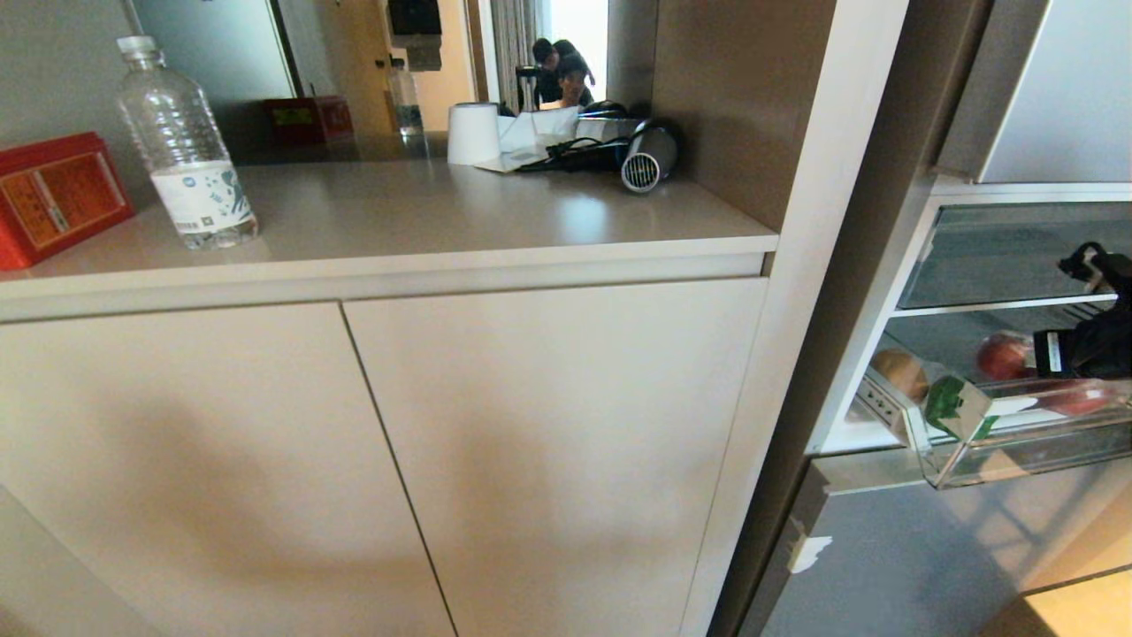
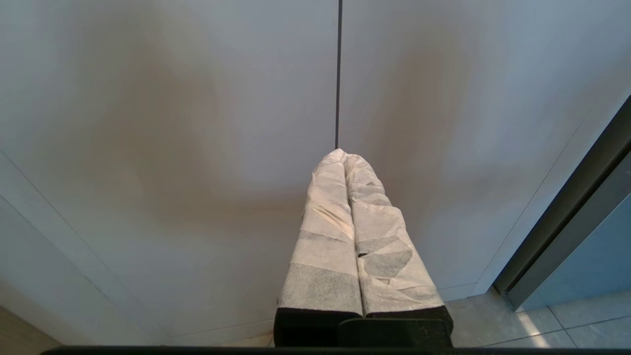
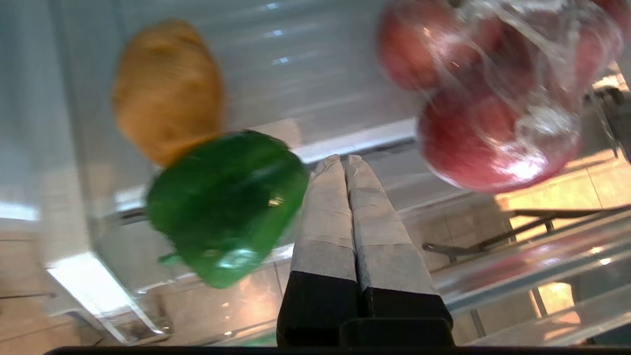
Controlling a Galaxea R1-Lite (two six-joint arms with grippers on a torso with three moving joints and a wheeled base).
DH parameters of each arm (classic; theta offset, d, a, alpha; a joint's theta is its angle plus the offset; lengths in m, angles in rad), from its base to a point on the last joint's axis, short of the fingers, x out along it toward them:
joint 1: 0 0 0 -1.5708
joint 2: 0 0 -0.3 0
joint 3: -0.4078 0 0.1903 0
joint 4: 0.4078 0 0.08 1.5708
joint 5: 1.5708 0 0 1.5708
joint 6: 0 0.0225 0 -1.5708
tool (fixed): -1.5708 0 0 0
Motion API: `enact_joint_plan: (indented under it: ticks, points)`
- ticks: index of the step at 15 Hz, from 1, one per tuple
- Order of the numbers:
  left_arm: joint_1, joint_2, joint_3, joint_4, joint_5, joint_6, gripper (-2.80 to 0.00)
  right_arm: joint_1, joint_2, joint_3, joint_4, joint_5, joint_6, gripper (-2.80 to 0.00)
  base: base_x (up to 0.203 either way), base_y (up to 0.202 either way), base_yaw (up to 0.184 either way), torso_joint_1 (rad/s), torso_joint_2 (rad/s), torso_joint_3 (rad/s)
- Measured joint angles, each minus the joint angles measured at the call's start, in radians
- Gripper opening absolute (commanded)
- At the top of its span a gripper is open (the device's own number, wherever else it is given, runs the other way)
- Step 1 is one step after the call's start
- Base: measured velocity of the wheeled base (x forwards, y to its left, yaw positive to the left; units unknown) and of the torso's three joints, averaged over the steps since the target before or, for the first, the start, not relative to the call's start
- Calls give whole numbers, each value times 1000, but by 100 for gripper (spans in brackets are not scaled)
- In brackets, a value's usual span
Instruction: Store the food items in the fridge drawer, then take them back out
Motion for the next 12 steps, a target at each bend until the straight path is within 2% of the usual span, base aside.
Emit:
enact_joint_plan:
  ticks: [12]
  points:
    - [0,0,0,0,0,0,-280,-29,-91,135,0,5,-4,-280,0,0,0,0,0,0]
